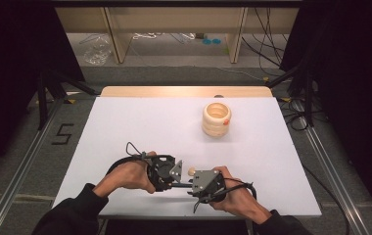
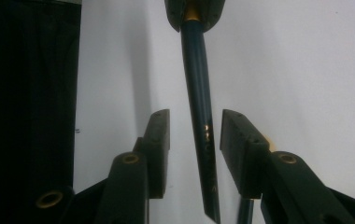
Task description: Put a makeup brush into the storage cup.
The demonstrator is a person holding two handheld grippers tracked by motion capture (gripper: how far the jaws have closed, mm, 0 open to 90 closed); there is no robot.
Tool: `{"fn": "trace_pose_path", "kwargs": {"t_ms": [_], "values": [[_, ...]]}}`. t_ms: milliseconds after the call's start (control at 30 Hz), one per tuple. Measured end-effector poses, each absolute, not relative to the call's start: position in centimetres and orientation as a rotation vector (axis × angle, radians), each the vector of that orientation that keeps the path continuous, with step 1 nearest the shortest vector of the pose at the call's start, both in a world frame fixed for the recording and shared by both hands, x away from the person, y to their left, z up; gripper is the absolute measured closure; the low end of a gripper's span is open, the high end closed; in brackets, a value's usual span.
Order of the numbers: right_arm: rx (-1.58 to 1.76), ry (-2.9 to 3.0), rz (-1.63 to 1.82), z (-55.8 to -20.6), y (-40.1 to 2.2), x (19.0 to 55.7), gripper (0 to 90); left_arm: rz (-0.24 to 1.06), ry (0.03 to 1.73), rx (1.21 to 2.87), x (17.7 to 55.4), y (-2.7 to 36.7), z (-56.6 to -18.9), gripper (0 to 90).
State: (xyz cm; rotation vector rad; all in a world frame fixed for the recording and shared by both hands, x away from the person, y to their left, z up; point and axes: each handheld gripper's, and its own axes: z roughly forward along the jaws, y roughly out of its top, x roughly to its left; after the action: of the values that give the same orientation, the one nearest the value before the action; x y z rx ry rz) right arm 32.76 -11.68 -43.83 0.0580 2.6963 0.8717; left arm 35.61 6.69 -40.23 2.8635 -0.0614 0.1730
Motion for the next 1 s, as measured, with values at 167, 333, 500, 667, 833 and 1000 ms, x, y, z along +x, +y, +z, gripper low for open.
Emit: {"fn": "trace_pose_path", "kwargs": {"t_ms": [167,333,500,667,833,1000], "values": [[0.040,2.693,0.863,-43.85,-11.41,32.88,69.6,0.171,-0.068,2.857,35.56,6.44,-40.29,77.7],[0.014,2.673,0.844,-43.90,-11.20,32.97,74.6,0.167,-0.064,2.853,35.57,6.31,-40.39,77.7],[0.005,2.667,0.809,-44.02,-11.09,32.94,77.0,0.158,-0.061,2.854,35.55,6.27,-40.43,77.7],[-0.017,2.686,0.790,-44.05,-11.00,32.77,80.4,0.138,-0.053,2.850,35.51,6.19,-40.45,77.7],[-0.035,2.677,0.768,-44.11,-10.93,32.69,80.9,0.134,-0.041,2.843,35.54,6.00,-40.58,77.7],[-0.042,2.676,0.758,-44.21,-10.87,32.60,80.9,0.128,-0.029,2.841,35.63,5.94,-40.66,77.7]]}}
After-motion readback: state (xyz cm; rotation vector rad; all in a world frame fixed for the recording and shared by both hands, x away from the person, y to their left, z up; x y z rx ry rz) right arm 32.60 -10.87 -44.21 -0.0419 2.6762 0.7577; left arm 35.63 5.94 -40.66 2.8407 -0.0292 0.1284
